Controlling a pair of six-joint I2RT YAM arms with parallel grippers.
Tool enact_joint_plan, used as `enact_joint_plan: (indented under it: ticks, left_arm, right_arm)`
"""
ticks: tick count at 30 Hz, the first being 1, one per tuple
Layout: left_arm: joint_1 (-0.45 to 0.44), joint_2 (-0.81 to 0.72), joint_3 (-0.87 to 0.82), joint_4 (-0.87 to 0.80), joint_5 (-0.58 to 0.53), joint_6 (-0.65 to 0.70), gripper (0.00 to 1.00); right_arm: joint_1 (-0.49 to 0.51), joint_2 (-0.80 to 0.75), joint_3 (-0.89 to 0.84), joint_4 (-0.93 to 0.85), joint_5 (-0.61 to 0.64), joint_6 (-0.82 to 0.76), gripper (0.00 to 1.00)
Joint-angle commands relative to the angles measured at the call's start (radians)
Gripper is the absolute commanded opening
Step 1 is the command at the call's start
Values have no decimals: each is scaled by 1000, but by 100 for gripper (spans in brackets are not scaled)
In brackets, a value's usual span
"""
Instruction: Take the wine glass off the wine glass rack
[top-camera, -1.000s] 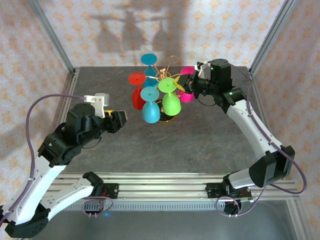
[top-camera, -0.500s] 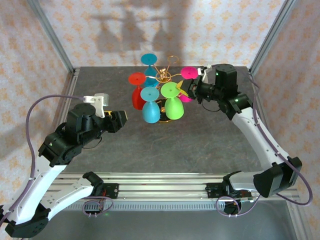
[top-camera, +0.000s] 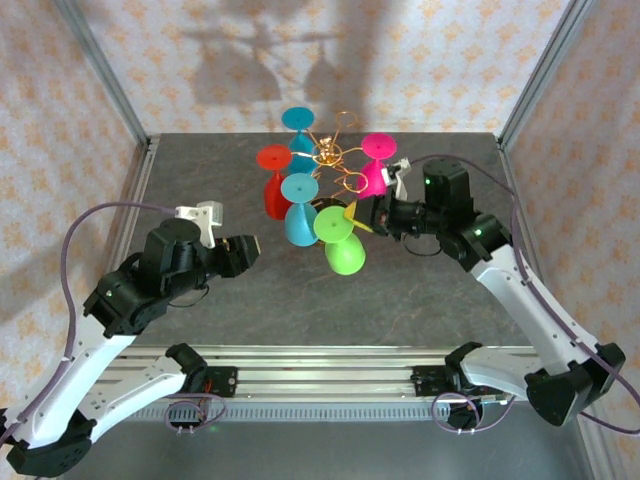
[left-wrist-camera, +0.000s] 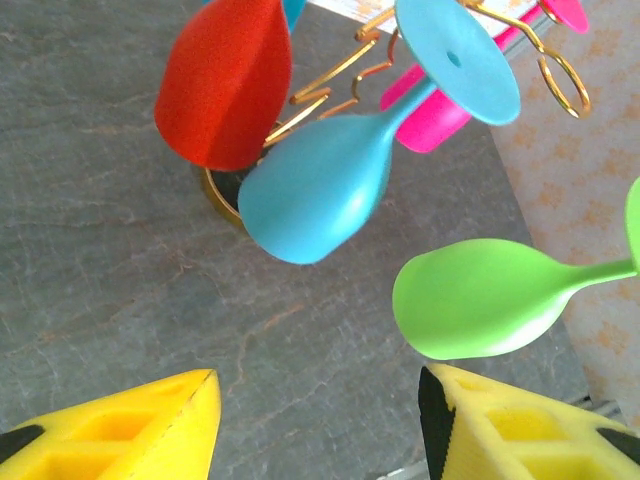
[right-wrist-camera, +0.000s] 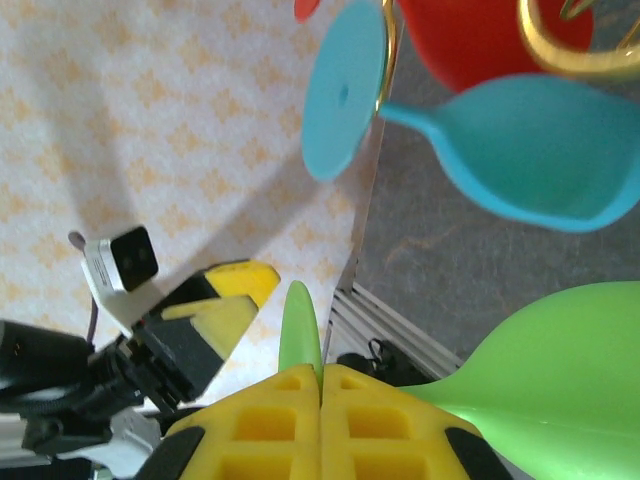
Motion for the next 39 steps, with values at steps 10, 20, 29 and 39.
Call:
enact_joint_plan:
  ticks: [10, 20, 29, 39]
  left_arm:
    - [-240, -46, -154, -2, -63, -197, 56]
    - [-290, -142, -288, 57, -42, -383, 59]
    - [-290, -200, -333, 19, -15, -481, 64]
    - [-290, -156, -367, 70, 111, -539, 70]
  right_arm:
    - [159, -167, -145, -19, 148, -134, 0]
    - [358, -187, -225, -43, 404, -290, 0]
    - [567, -146, -267, 18, 679, -447, 0]
    - [846, -71, -278, 81, 1091, -656, 0]
